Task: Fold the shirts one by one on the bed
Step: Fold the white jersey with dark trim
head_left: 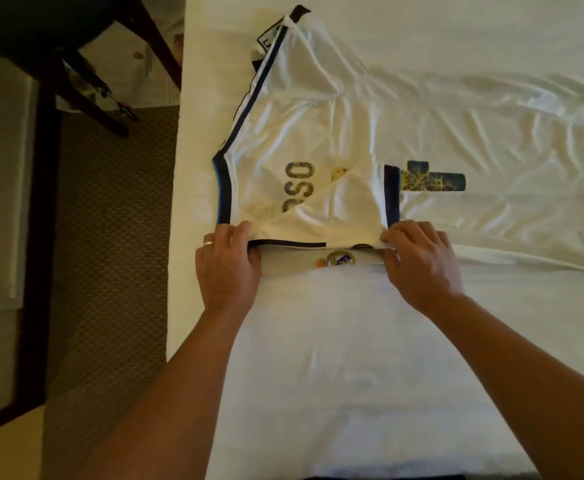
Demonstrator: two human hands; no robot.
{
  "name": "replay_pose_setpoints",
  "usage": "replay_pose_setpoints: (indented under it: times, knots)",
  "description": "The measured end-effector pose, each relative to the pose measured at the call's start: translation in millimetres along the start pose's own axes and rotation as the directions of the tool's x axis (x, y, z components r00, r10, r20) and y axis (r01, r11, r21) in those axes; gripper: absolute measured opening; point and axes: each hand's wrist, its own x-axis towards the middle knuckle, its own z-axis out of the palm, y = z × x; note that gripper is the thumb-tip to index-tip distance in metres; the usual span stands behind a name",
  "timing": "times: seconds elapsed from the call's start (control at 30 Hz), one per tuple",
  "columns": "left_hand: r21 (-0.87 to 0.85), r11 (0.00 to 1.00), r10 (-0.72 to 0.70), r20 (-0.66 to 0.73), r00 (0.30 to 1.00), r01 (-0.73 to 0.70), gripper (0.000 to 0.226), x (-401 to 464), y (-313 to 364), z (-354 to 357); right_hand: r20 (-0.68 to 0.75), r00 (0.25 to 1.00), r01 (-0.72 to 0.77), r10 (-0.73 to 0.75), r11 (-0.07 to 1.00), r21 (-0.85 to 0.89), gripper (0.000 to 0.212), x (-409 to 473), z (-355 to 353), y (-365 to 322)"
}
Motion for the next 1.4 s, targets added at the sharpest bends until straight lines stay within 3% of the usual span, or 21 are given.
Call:
replay_pose_setpoints:
  times: [0.3,0.4,0.5,0.63,0.73,0.8,0.9,1.0,1.1,1.17,1.23,1.3,1.4]
  knots:
    - [0.079,0.962,0.270,-0.096,0.958,-0.263,0.014,-7,-16,-7,-0.068,0.998,0.024,-0.019,0.996,0.086,0.016,-9,0,18]
    - [0.044,0.960,0.279,-0.056,0.959,-0.276,0.016,-12,-19,-8,-0.074,0.997,-0.005,0.017,0.986,0.164,0.017,-15,1,21]
    - [0.069,0.962,0.264,0.009,0.964,-0.264,0.022,-18,-17,-7,0.036,0.999,-0.001,-0.003,0.992,0.127,0.014,-21,3,23]
    - [0.032,0.979,0.202,-0.031,0.979,-0.201,0.021,-26,3,-11,0.092,0.995,-0.054,0.041,0.988,0.141,0.035,-14,-5,21]
    - [0.051,0.938,0.339,0.060,0.939,-0.342,0.039,-37,16,-2,0.191,0.974,0.107,-0.118,0.992,0.069,0.048,-6,-7,12]
    - [0.095,0.918,0.381,0.059,0.923,-0.385,0.028,-41,15,4,0.239,0.946,0.222,-0.218,0.975,0.009,0.034,-5,-2,10]
    - [0.157,0.913,0.382,-0.006,0.924,-0.377,0.015,-38,5,4,0.207,0.940,0.291,-0.272,0.955,-0.064,0.011,-6,1,20]
    - [0.231,0.878,0.418,0.055,0.907,-0.419,0.009,-32,0,0,0.276,0.895,0.386,-0.351,0.919,-0.080,0.014,-10,-2,26]
    - [0.259,0.903,0.306,0.175,0.936,-0.343,0.013,-28,17,-7,0.404,0.867,0.357,-0.290,0.929,-0.100,0.025,-13,-8,21]
    - [0.228,0.944,0.199,0.189,0.962,-0.240,0.025,-26,32,-13,0.372,0.906,0.237,-0.199,0.970,-0.057,0.036,-9,-14,16]
    - [0.146,0.970,0.177,0.118,0.977,-0.193,0.029,-22,46,-15,0.243,0.957,0.159,-0.161,0.987,0.027,0.040,-2,-16,10]
    - [0.078,0.971,0.222,0.080,0.972,-0.228,0.034,-17,63,-9,0.129,0.979,0.148,-0.155,0.987,0.060,0.039,6,-10,2]
    - [0.049,0.949,0.302,0.156,0.940,-0.313,0.055,-9,88,9,0.117,0.987,0.108,-0.108,0.994,0.011,0.048,17,6,-9]
